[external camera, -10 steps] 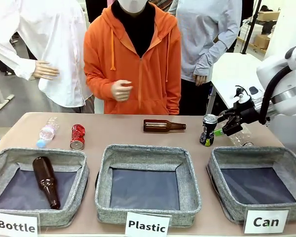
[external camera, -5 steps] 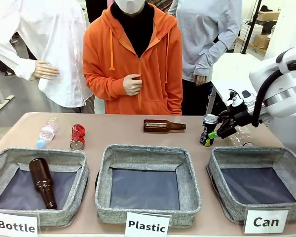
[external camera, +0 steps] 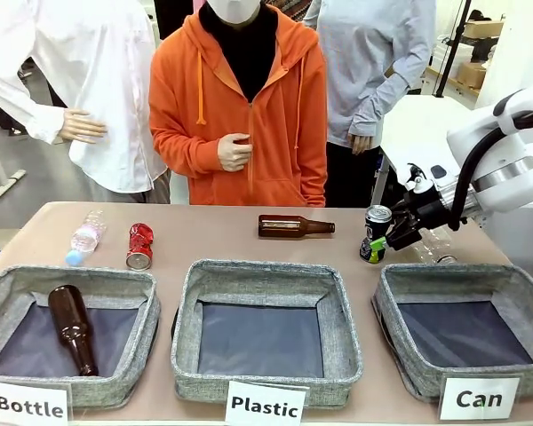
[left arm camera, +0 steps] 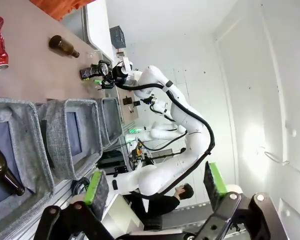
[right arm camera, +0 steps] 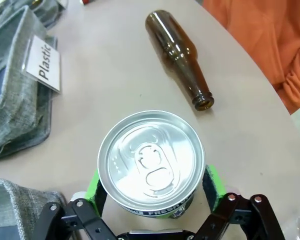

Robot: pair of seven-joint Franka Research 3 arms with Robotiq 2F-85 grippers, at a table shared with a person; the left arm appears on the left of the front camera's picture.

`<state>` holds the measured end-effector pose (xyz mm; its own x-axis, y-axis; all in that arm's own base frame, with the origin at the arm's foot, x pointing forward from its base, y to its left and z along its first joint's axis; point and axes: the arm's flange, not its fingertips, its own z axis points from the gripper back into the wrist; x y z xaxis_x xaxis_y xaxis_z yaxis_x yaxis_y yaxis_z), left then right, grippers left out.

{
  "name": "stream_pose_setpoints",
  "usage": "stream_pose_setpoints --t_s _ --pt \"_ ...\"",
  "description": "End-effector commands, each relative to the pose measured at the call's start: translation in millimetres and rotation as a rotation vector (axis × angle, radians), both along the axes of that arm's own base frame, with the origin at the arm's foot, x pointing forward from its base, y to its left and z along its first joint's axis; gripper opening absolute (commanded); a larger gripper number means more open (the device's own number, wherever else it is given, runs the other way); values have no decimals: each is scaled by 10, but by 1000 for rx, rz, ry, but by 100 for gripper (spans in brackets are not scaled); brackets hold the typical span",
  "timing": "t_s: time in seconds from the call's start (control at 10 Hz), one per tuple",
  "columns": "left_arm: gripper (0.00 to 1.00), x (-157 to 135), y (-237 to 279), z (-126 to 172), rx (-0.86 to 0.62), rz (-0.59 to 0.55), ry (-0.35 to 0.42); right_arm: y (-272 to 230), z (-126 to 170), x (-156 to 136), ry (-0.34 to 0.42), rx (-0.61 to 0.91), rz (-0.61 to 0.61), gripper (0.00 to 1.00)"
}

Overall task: Sort the can waste into the basket.
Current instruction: Pick up the can waste from the table and place it in the right Fabric basket.

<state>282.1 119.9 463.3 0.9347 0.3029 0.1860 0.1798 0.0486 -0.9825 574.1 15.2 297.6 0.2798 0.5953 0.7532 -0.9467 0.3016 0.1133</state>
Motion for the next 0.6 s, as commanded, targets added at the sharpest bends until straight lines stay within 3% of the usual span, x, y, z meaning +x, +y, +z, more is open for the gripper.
stream_pose_setpoints --t_s 0.0,0.1,0.4,0.5 --pt "100 -23 -13 11 -3 -11 14 0 39 87 39 27 -5 43" --pt "100 -23 -13 11 -3 -11 14 6 34 92 41 34 -3 4" --pt "100 -23 -13 11 -3 -11 14 10 31 96 45 35 -12 0" --pt "100 -23 -13 11 -3 -11 14 13 58 78 49 54 1 7"
